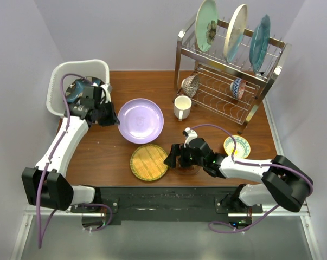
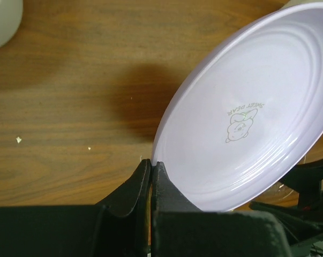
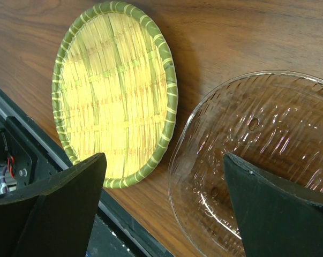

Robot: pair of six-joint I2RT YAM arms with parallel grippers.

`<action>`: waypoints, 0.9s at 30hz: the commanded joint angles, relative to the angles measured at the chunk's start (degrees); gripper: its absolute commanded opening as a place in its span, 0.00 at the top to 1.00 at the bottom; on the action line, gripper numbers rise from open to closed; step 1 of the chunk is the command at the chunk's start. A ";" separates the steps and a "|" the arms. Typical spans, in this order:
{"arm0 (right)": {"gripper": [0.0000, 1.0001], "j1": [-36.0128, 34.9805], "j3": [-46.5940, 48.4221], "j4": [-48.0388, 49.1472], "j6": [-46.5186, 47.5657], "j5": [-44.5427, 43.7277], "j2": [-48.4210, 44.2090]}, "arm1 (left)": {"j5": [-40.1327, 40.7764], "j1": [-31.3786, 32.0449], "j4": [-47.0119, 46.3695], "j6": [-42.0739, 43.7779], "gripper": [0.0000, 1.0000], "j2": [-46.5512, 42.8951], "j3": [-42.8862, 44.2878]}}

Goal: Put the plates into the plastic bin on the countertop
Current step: Pick up the plate at the center of the board, then place the plate in the plastic bin.

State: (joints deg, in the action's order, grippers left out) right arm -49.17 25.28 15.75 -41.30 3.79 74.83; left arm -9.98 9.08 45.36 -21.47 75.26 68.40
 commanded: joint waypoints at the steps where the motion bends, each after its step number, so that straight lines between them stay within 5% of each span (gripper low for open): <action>1: 0.06 -0.32 0.47 0.16 0.96 -0.80 -0.03 | 0.84 -0.55 -1.24 -0.06 1.00 1.99 5.42; 27: 0.06 -0.23 1.44 -0.37 1.48 -0.98 1.37 | -5.05 -13.56 -1.33 3.90 1.00 9.73 17.46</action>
State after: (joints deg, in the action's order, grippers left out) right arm -49.17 25.28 14.57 -40.86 3.60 75.81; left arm -12.51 -1.91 45.54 -19.25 85.08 82.67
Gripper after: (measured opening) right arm 0.942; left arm 0.027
